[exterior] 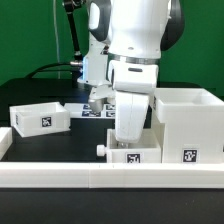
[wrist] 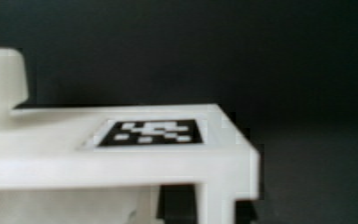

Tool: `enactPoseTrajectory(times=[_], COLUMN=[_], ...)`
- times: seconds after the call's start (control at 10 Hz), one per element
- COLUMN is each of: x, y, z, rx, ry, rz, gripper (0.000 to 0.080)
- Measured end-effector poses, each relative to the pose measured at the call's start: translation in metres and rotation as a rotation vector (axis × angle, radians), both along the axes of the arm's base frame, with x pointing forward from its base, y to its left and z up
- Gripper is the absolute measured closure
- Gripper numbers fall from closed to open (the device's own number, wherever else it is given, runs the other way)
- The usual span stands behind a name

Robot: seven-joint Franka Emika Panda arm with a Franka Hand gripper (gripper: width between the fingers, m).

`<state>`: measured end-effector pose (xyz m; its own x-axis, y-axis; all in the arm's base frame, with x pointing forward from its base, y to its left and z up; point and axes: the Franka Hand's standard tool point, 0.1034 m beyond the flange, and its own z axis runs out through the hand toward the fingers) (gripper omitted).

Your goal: Assemble drawer

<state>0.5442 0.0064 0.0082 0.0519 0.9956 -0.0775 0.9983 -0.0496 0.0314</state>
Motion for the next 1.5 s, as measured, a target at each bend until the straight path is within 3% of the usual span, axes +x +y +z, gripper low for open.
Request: enactPoseTrajectory(times=[0.4, 1.5], x=[0.0017, 0.0021], y=[0.0015, 0.0024], z=[0.0027, 0.0038], rx=[-0.035, -0.032], ry=[0.002, -0.007], rz=[0.049, -0.005], gripper=[0.0756, 0.0755])
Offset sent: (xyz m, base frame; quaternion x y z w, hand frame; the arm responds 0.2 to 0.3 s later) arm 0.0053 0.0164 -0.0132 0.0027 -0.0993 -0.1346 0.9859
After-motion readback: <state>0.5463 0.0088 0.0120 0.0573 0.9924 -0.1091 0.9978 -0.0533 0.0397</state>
